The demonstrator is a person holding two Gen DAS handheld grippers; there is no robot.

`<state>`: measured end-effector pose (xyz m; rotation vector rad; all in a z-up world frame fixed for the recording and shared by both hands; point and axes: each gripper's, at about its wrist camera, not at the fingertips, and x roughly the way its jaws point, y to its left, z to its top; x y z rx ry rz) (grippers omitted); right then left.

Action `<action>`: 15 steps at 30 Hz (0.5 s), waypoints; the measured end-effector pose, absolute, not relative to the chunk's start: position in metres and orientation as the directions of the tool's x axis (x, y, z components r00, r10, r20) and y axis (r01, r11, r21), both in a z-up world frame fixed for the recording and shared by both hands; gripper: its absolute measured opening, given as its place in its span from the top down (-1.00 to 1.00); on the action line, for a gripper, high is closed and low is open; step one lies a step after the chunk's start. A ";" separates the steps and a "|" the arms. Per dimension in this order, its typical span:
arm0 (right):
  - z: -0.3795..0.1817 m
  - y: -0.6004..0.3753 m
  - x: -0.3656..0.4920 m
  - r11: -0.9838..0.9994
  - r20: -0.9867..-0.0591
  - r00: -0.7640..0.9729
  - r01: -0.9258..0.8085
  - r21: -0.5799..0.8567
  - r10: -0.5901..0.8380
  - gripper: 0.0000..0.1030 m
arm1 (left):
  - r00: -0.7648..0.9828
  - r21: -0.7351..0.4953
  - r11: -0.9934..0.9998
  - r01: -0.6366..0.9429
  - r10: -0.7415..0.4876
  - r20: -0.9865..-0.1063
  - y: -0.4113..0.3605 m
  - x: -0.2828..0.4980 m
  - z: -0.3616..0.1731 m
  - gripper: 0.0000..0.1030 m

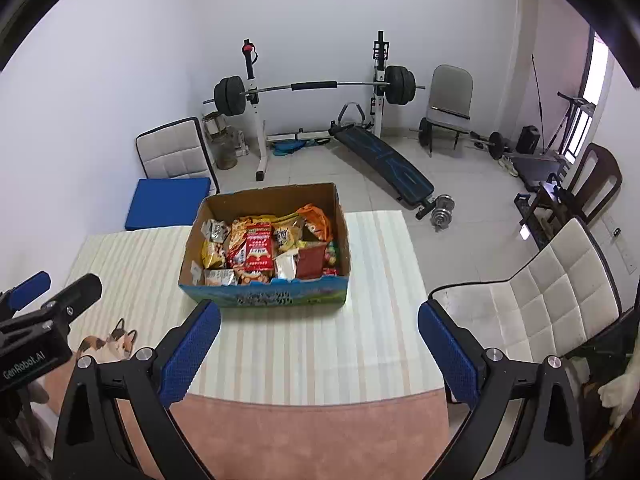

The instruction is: Organize snacks

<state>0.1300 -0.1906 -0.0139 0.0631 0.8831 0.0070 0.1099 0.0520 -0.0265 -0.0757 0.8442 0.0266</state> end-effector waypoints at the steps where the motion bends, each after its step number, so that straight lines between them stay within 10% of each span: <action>1: -0.016 -0.190 0.135 0.998 -0.771 0.636 0.022 0.054 0.028 -0.96 | 0.667 -0.051 0.997 -0.056 -0.001 -0.745 0.052 0.113 -0.028 -0.99; 15: -0.042 -0.189 0.184 0.999 -0.781 0.624 0.036 -0.003 -0.025 -0.96 | 0.642 -0.021 0.997 -0.068 0.028 -0.766 0.047 0.154 -0.057 -0.99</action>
